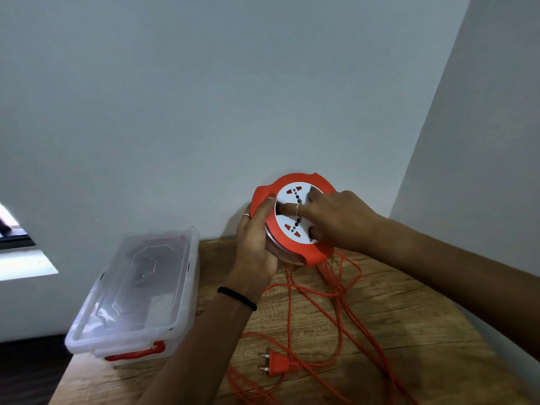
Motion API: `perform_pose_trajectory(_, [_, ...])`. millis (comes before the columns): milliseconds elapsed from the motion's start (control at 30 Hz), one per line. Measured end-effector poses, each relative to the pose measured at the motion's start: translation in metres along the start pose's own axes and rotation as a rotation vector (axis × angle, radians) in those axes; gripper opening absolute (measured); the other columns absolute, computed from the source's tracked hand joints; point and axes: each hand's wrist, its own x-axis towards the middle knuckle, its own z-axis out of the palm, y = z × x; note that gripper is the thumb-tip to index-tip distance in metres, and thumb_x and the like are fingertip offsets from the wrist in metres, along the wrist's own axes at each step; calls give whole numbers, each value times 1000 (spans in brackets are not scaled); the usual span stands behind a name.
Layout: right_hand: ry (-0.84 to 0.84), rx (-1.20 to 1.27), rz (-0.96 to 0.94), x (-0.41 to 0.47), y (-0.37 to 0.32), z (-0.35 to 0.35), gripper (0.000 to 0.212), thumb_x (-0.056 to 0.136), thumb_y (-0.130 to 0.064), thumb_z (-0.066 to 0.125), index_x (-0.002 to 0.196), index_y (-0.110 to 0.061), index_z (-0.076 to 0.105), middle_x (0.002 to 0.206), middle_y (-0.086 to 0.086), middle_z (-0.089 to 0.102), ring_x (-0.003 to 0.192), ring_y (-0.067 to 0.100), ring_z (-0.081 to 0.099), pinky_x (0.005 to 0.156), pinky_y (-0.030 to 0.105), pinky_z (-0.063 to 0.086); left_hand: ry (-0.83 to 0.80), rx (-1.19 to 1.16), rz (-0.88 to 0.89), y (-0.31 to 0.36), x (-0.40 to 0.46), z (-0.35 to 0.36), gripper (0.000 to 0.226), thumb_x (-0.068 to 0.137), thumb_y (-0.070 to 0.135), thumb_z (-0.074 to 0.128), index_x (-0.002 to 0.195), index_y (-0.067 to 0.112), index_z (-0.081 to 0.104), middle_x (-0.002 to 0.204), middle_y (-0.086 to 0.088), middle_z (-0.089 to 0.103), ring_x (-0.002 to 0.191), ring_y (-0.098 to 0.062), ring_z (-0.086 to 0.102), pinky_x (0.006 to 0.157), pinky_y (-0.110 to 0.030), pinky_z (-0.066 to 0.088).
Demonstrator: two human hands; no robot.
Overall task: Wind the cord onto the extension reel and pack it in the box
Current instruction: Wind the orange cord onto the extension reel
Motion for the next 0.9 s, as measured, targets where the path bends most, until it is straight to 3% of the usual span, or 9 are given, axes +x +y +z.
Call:
perform_pose_trajectory(200, [174,-13,101,3,-9,6,69,85,-29,54,145,-46,27,99,7,68,86,31,63,59,29,30,35,29,32,6,3,3,45,84,28,68,124,10,60,105,-14,73,83,-27,72,62,-36,59])
perform_pose_trajectory(367, [281,331,529,9,-30,8,62,80,-42,59,139,-35,45,107,6,70,99,31,63,71,31,42,26,-45,131,-2,-2,12,32,89,18,62,120,9,62,107,-14,72,93,-28,70,77,-39,60])
perform_pose_trajectory(533, [182,757,742,22,-27,19,56,77,-47,63,130,-31,55,119,6,66,110,31,59,76,31,37,-6,-50,205,-18,-11,15,25,93,15,57,118,17,61,101,-4,74,88,-19,72,67,-32,59])
perform_pose_trajectory(600, [167,698,735,21,-26,21,52,79,-48,61,128,-30,56,118,6,66,109,31,59,76,31,39,-24,-20,195,-19,-12,12,27,94,16,56,121,16,58,101,-3,75,88,-18,72,70,-32,59])
perform_pose_trajectory(700, [202,378,632,14,-23,20,50,83,-45,57,130,-29,54,108,5,68,100,30,63,68,29,35,-23,54,158,-13,-7,4,31,93,17,58,123,10,56,103,-7,74,89,-19,72,77,-35,59])
perform_pose_trajectory(767, [207,231,533,7,-23,21,54,83,-43,56,135,-32,49,106,3,69,97,30,63,65,29,32,-21,160,135,-7,-1,2,30,91,23,61,118,8,60,100,-8,74,88,-21,72,78,-35,59])
perform_pose_trajectory(900, [230,198,429,-4,-32,23,61,85,-43,54,144,-33,39,106,4,70,96,31,64,64,29,29,-34,344,160,-1,5,1,14,90,26,63,98,15,66,93,-6,75,85,-22,73,75,-35,60])
